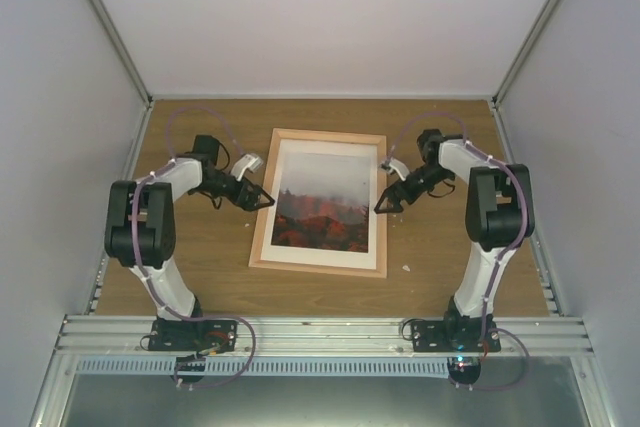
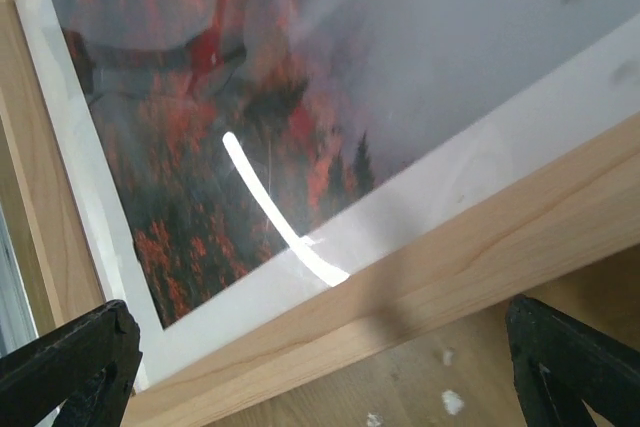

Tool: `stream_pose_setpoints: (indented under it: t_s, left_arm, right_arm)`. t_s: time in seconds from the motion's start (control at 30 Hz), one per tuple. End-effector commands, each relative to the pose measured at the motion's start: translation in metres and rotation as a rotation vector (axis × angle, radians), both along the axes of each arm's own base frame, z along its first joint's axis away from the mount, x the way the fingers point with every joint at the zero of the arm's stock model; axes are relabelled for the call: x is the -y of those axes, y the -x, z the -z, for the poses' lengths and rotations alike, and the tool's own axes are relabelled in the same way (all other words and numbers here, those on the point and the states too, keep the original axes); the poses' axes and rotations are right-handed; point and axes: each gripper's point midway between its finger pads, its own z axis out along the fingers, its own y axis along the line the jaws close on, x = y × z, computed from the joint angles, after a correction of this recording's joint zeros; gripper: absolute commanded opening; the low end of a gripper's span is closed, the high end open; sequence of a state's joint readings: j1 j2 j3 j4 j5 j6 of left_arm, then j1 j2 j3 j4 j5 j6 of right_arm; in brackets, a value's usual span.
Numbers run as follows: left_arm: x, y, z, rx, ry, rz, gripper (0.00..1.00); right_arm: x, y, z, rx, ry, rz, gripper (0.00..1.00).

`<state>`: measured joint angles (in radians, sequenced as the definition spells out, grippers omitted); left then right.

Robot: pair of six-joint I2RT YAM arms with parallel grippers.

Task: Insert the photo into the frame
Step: Reset both arms

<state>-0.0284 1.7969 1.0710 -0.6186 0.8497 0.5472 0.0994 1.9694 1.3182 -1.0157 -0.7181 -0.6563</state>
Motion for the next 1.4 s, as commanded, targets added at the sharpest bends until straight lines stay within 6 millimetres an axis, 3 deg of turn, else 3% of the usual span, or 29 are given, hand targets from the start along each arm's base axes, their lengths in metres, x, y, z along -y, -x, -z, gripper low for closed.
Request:
stream_pose_setpoints:
  t_s: [0.0,0.17,0.33,0.47,0.57,0.73,0.87,1.03,1.13,1.37]
  left_arm:
    - [-0.013,-0.032,-0.064,0.153,-0.032,-0.058,0.99]
    - [-0.039,-0.063,-0.142,0.309,-0.096,-0.155,0.99]
    - [-0.068,-0.082,-0.222,0.380,-0.075,-0.270,0.99]
    - [-0.102,-0.082,-0.253,0.389,-0.006,-0.364,0.99]
    - [-0.136,-0.079,-0.251,0.379,0.004,-0.471,0.99]
    - [-0.183,-0.066,-0.216,0.295,0.016,-0.611,0.99]
    - [-0.194,-0.054,-0.169,0.234,-0.022,-0.645,0.99]
    - [-0.197,-0.042,-0.125,0.210,-0.084,-0.661,0.99]
    - [-0.195,-0.038,-0.117,0.204,-0.081,-0.661,0.99]
    - [-0.199,-0.041,-0.124,0.229,-0.091,-0.675,0.99]
  right_arm:
    - [0.003,-0.040,-0.077,0.224,-0.056,0.052,1.00]
    - [0.020,-0.068,-0.154,0.384,-0.080,0.121,1.00]
    - [0.062,-0.087,-0.227,0.548,-0.106,0.253,1.00]
    - [0.098,-0.084,-0.259,0.635,-0.121,0.359,1.00]
    - [0.121,-0.074,-0.260,0.661,-0.136,0.437,1.00]
    - [0.157,-0.060,-0.223,0.650,-0.126,0.553,1.00]
    - [0.173,-0.049,-0.183,0.595,-0.112,0.612,1.00]
    - [0.172,-0.038,-0.147,0.531,-0.126,0.635,1.00]
    - [0.170,-0.036,-0.140,0.519,-0.137,0.640,1.00]
    - [0.170,-0.038,-0.145,0.530,-0.151,0.649,1.00]
